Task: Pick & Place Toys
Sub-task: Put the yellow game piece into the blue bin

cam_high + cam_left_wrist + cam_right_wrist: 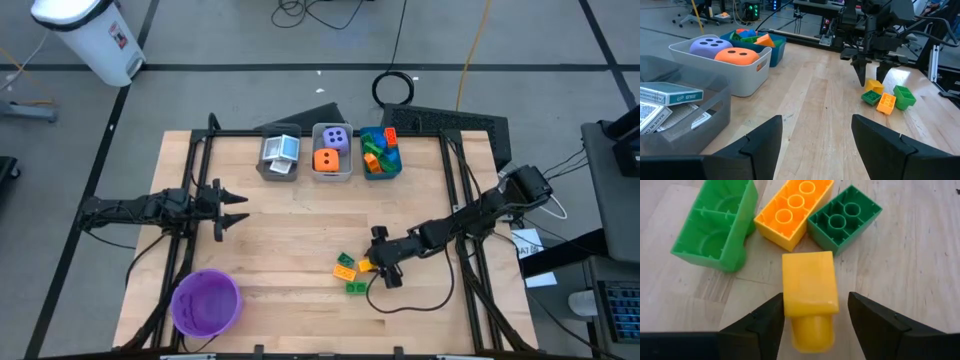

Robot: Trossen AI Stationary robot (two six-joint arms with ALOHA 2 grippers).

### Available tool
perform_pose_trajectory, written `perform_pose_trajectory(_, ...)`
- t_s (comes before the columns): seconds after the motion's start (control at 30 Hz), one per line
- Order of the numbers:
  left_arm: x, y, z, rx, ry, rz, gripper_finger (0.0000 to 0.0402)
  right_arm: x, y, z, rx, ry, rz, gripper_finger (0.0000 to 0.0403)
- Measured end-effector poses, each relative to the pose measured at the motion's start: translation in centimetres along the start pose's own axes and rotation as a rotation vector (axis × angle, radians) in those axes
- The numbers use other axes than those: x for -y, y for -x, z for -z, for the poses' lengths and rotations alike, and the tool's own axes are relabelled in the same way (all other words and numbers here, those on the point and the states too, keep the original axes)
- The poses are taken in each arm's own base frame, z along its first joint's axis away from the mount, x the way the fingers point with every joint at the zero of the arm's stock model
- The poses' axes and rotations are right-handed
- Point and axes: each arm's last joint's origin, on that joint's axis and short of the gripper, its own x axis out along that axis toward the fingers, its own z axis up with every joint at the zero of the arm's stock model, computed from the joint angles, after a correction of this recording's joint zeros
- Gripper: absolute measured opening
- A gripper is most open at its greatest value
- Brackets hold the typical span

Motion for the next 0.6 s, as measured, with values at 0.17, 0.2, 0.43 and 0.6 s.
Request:
perform_pose_trajectory(0.17, 0.0, 0.0, 0.0, 0.0, 0.0, 0.0, 0.0246, 0.0, 0.0, 0.1, -0.004, 0.01, 0.0, 0.0186)
perform_pose_trajectory(0.2, 0.0, 0.0, 0.0, 0.0, 0.0, 0.0, 0.0246, 0.0, 0.0, 0.1, -0.004, 0.01, 0.0, 0.018)
perform_pose_trajectory(0.43, 0.0, 0.0, 0.0, 0.0, 0.0, 0.0, 0.0246, 0.3, 0.7, -0.5, 0.03, 0.015, 0.005, 0.0134)
perform_pose_trajectory(0.6, 0.0, 0.0, 0.0, -0.001, 0.0, 0.0, 0.0246, 1.3, 2.8, -2.0, 0.135, 0.042, 0.028, 0.0142)
